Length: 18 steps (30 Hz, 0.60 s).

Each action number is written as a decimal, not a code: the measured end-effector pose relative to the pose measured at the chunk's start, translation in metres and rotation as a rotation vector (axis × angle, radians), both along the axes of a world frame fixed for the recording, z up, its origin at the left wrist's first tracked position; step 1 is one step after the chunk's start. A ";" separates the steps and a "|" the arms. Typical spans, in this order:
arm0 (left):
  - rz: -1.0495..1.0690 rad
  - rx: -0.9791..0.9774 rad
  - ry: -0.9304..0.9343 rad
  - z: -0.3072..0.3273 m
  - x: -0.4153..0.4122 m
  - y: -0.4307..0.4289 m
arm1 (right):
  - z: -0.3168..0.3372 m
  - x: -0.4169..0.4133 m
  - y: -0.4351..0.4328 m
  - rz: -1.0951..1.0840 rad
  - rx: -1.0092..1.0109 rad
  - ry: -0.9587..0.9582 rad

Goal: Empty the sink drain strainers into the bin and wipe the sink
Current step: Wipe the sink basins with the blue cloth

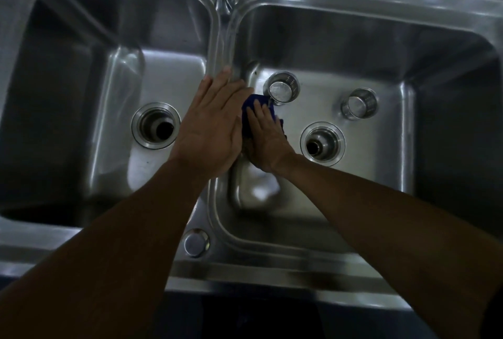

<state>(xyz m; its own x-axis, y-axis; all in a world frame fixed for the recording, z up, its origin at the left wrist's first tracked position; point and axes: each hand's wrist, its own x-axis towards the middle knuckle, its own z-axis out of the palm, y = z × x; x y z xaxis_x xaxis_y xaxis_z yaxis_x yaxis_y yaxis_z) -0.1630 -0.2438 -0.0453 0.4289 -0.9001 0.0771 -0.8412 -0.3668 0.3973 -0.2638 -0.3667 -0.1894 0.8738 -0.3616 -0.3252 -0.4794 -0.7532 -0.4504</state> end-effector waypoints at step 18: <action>-0.016 -0.077 0.010 0.000 0.000 0.001 | 0.012 -0.137 -0.056 0.772 -0.019 -0.004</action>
